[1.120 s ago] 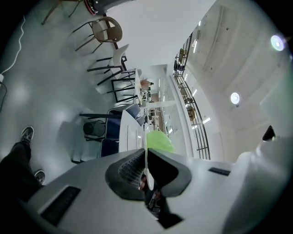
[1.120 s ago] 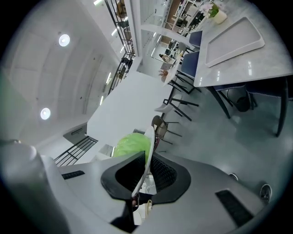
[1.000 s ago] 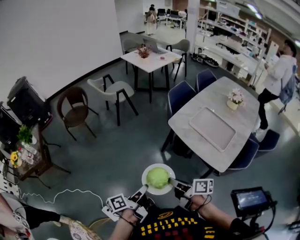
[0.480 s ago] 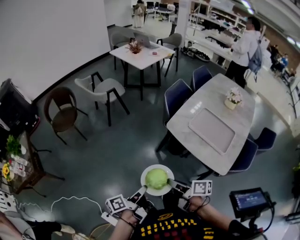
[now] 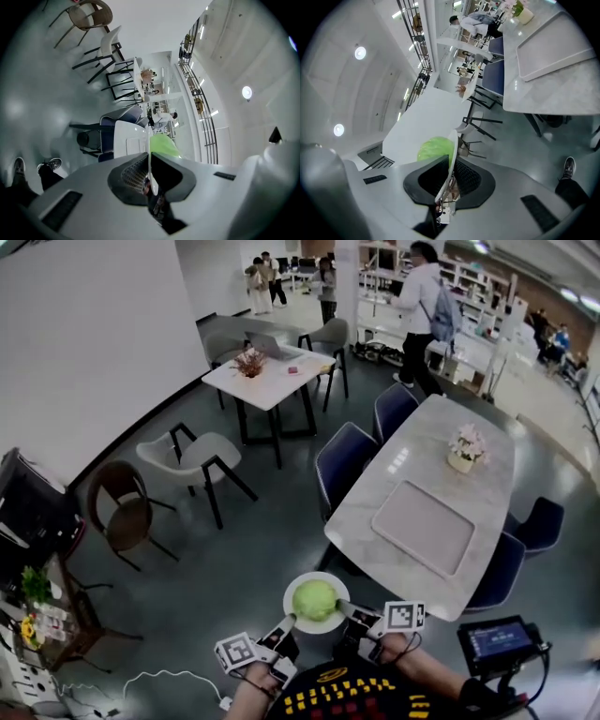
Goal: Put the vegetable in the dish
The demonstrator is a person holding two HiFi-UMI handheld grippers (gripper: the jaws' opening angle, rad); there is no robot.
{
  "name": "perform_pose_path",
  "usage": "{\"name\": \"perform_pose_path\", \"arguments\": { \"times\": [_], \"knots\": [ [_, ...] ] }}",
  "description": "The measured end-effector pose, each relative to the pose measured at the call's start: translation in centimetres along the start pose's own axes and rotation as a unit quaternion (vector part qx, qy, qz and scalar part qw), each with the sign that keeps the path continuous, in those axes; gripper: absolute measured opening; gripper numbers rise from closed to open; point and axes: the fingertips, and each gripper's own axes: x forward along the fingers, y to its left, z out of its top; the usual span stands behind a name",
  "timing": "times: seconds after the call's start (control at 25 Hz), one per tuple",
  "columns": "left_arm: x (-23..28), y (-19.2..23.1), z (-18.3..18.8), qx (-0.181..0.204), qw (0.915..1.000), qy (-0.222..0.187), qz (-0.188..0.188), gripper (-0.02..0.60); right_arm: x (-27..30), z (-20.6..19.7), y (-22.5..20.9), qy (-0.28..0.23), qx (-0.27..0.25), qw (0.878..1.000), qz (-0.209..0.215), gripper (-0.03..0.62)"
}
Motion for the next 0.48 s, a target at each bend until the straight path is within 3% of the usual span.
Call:
{"name": "perform_pose_path", "arguments": {
  "times": [0.24, 0.28, 0.36, 0.48],
  "knots": [
    [11.1, -2.8, 1.0, -0.003, 0.9996, 0.027, -0.004, 0.014, -1.9, 11.5, 0.7, -0.025, -0.047, 0.998, 0.044, 0.029],
    [12.8, -3.2, 1.0, -0.003, 0.9994, 0.035, -0.002, 0.014, -2.5, 12.9, 0.5, -0.032, -0.042, 0.998, 0.036, 0.029],
    [15.5, -3.6, 0.4, -0.025, 0.9985, 0.049, -0.005, 0.014, -4.2, 14.2, -1.2, -0.05, -0.001, 0.999, -0.003, 0.029],
    [19.0, -4.2, -1.8, -0.081, 0.9939, 0.071, -0.025, 0.014, -6.4, 16.6, -2.7, -0.084, -0.029, 0.996, 0.012, 0.029]
  ]
}}
